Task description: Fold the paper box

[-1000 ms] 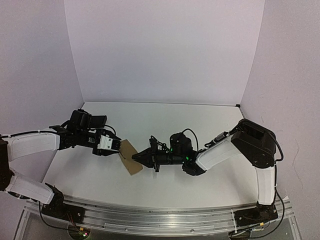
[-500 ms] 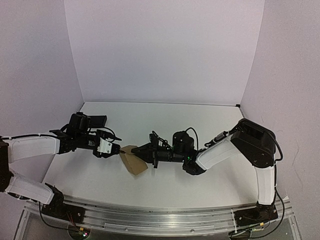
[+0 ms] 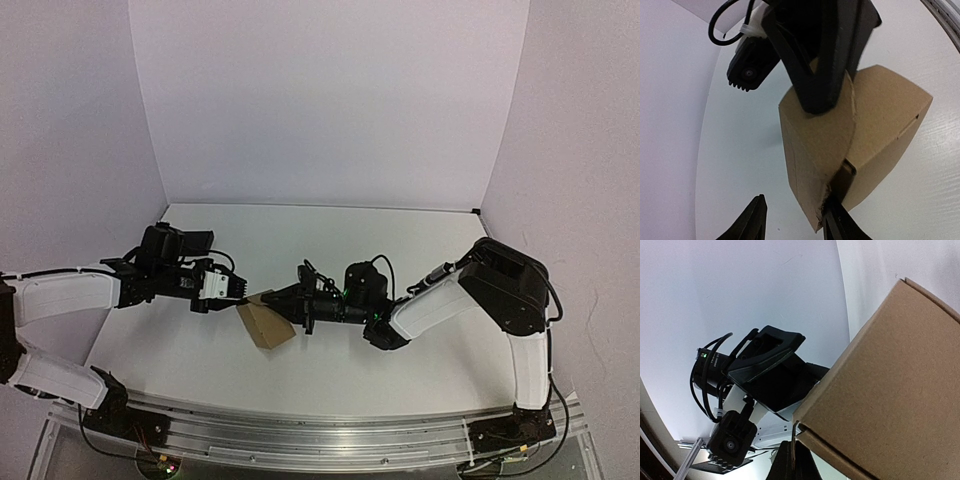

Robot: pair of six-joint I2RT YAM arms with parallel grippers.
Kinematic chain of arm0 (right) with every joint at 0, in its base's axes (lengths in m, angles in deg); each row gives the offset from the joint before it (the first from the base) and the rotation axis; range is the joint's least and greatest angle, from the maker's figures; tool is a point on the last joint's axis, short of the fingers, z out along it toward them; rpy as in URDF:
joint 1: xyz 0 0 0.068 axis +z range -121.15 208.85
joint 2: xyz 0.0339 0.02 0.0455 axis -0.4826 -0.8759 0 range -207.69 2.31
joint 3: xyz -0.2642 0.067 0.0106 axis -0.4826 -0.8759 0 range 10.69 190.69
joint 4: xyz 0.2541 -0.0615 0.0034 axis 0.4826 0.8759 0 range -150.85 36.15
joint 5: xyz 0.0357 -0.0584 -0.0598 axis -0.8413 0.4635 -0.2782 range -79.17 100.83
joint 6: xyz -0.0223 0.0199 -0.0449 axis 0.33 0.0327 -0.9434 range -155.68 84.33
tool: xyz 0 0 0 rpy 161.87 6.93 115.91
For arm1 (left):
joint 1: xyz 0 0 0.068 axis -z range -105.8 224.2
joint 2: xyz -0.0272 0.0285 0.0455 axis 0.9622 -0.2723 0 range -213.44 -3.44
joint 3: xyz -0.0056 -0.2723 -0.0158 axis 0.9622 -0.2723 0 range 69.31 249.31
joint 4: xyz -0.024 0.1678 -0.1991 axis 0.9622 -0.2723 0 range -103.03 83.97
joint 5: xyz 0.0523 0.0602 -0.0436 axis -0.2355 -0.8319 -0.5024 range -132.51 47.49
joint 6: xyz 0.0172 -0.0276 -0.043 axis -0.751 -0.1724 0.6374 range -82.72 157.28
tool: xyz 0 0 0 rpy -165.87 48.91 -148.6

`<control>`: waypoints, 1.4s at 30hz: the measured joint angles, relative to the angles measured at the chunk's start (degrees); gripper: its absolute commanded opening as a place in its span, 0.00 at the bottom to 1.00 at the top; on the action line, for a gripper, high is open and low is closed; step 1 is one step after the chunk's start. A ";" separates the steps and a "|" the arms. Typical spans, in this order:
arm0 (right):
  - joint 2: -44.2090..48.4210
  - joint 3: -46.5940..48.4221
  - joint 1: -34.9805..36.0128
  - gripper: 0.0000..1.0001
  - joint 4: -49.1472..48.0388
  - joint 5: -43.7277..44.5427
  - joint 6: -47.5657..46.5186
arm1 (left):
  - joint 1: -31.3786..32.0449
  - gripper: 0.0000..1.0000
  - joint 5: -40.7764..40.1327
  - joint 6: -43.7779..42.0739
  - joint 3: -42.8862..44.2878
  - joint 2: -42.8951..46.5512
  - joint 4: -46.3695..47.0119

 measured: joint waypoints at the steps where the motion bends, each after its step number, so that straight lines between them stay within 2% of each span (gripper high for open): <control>1: 0.02 0.03 0.00 0.00 -0.08 0.13 -0.01 | 0.20 0.33 -0.49 1.19 0.17 -0.05 0.17; 8: -0.04 0.21 -0.11 0.00 -0.38 0.73 -0.01 | 0.84 0.27 -3.28 7.53 0.19 -0.40 1.55; 10: -0.28 0.49 -0.27 0.00 -0.54 0.83 0.01 | 1.16 0.19 -3.89 8.57 0.13 -0.70 2.46; 13: -1.05 0.95 -0.63 0.05 -1.20 1.04 0.11 | 1.59 0.02 -4.45 9.35 -0.78 -1.18 4.80; 20: -1.53 -0.42 -0.57 0.29 -2.66 1.05 0.63 | 2.27 0.00 -5.62 9.83 -2.28 -1.23 8.23; 24: -1.53 -3.32 -0.32 0.40 -3.07 0.98 0.59 | 2.26 0.00 -6.55 10.06 -2.28 -1.10 8.81; 29: -1.41 -7.80 -0.17 0.45 -2.63 1.29 -1.78 | 2.28 0.00 -8.79 12.23 -2.02 -0.97 9.14; 32: 0.01 -9.32 -0.17 0.50 0.95 1.78 -6.50 | 2.43 0.00 -9.97 13.93 -0.96 -0.97 8.04; 34: 2.99 -9.33 0.34 0.53 7.59 3.26 -13.22 | 3.07 0.00 -11.38 14.42 0.25 -0.97 7.37; 36: 7.24 -8.85 1.09 0.58 15.45 6.17 -22.23 | 4.17 0.00 -13.28 14.54 1.73 -0.97 6.26; 39: 14.76 -5.33 4.89 0.63 29.58 15.17 -40.48 | 6.26 0.00 -16.92 14.54 3.78 -0.97 4.44; 40: 16.60 -4.45 6.44 0.66 32.21 17.92 -45.31 | 6.86 0.00 -18.56 14.60 4.31 -0.97 3.88; 42: 19.97 -3.65 9.71 0.82 36.16 24.22 -54.59 | 7.34 0.00 -20.71 14.62 4.93 -0.97 3.66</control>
